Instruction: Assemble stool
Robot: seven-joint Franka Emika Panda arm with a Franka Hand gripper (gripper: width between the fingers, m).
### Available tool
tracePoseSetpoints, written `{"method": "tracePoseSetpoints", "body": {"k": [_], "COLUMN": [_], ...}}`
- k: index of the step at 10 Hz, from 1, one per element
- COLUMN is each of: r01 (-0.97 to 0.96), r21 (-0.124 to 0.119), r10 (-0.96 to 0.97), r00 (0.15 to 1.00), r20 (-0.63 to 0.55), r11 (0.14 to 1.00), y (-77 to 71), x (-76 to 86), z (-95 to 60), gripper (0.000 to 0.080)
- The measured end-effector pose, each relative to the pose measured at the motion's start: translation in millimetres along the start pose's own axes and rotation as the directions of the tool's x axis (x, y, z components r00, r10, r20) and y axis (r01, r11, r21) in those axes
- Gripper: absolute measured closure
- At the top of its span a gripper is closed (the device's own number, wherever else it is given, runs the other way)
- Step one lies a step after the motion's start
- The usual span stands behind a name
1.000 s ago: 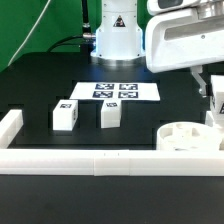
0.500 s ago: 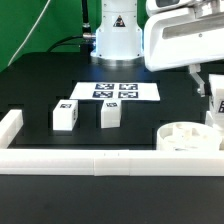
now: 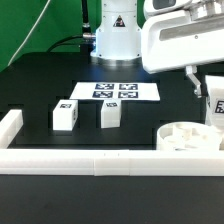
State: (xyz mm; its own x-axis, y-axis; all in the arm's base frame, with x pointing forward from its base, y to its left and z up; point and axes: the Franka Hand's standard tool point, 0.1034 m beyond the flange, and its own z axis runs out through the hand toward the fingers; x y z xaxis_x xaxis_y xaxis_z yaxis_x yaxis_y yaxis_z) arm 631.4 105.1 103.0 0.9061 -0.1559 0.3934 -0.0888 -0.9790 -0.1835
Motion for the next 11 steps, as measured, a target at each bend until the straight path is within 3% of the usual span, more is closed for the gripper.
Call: {"method": "tracePoseSetpoints", "body": {"k": [11], "r01": [0.012], "r21": [-0.002], "r10": [-0.012], "r00": [1.0], "r20": [-0.019], "r11": [1.0], "y": [-1.4], "x": [-17.7], "z": [13.9], "gripper": [0.0472]}}
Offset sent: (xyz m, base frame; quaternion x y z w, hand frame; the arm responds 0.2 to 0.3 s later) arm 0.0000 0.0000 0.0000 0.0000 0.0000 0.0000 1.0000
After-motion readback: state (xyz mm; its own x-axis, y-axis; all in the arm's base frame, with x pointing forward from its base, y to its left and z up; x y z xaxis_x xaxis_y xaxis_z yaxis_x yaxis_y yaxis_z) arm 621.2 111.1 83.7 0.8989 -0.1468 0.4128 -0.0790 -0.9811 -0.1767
